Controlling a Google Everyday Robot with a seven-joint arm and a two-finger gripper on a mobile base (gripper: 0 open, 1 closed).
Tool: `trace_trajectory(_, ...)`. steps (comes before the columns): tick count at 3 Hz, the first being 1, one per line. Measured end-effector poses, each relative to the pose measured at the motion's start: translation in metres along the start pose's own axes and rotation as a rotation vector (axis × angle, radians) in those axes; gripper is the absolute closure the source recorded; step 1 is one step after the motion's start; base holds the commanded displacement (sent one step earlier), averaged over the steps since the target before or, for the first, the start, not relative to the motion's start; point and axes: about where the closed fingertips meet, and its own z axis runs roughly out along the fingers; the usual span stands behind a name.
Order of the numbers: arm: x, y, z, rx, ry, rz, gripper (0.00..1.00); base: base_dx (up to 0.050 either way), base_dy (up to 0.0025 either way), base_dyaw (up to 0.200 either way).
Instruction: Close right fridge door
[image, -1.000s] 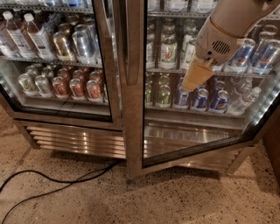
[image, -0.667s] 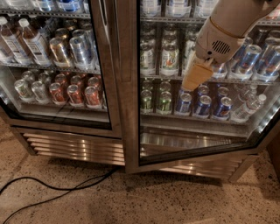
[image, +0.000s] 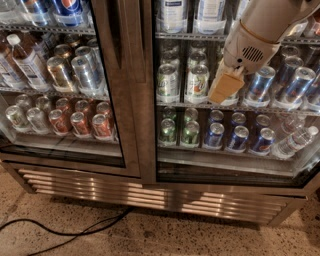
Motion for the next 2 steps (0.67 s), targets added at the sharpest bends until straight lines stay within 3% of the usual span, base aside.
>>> trace_trajectory(1,0.0,0.0,0.0,0.0,0.0,0.0,1.0,0.049,0.00003,0.0)
trace_trajectory(2,0.0,0.0,0.0,0.0,0.0,0.0,1.0,-0.05,0.00005,0.0)
